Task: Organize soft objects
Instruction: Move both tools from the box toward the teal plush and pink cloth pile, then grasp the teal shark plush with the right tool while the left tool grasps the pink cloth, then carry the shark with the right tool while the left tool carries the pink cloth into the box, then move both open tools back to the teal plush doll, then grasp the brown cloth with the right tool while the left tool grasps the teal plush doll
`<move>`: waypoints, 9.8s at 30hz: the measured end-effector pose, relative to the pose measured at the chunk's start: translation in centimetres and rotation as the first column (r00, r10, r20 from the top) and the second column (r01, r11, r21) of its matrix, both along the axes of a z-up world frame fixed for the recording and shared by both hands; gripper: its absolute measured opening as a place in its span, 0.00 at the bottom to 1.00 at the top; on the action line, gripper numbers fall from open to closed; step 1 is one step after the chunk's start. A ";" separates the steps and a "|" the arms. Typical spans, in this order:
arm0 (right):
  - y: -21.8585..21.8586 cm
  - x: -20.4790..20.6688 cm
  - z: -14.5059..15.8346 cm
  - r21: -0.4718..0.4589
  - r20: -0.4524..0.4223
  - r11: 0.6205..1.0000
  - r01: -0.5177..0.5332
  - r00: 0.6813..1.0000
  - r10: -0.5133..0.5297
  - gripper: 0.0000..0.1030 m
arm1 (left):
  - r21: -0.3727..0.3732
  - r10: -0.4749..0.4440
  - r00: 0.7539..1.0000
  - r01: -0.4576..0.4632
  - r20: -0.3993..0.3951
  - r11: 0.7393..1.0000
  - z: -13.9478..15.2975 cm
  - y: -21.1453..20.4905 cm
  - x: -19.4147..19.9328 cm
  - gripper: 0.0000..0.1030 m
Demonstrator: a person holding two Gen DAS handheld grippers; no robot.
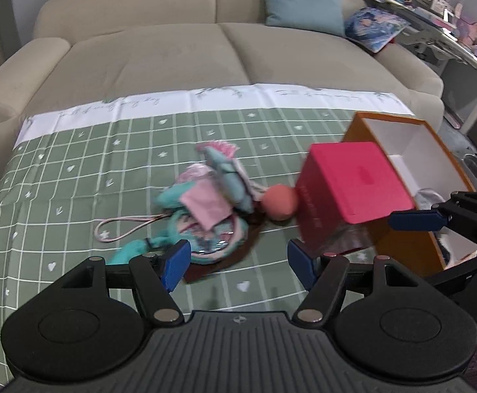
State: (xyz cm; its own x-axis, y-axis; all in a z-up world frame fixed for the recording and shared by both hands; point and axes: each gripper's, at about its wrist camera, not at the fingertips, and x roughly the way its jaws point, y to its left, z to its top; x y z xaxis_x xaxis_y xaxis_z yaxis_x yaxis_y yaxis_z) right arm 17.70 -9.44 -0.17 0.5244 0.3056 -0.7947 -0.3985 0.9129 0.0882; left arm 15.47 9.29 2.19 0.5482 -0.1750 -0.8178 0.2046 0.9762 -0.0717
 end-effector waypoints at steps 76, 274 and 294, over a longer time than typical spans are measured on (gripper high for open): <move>7.1 12.6 -1.0 0.063 -0.022 0.989 -0.131 0.991 0.133 0.18 | -0.011 -0.013 0.997 0.014 0.081 1.000 -2.4 5.6 6.8 0.01; 3.3 0.0 -9.7 -0.134 -0.111 0.986 -0.099 0.990 0.085 0.11 | -0.191 0.228 0.968 -0.244 -0.100 0.951 -7.6 10.1 -1.9 0.44; 5.6 4.1 -13.4 -0.055 -0.192 0.996 0.072 0.978 -0.081 0.70 | -0.167 0.243 0.946 -0.280 -0.214 0.945 -13.8 10.6 4.3 0.87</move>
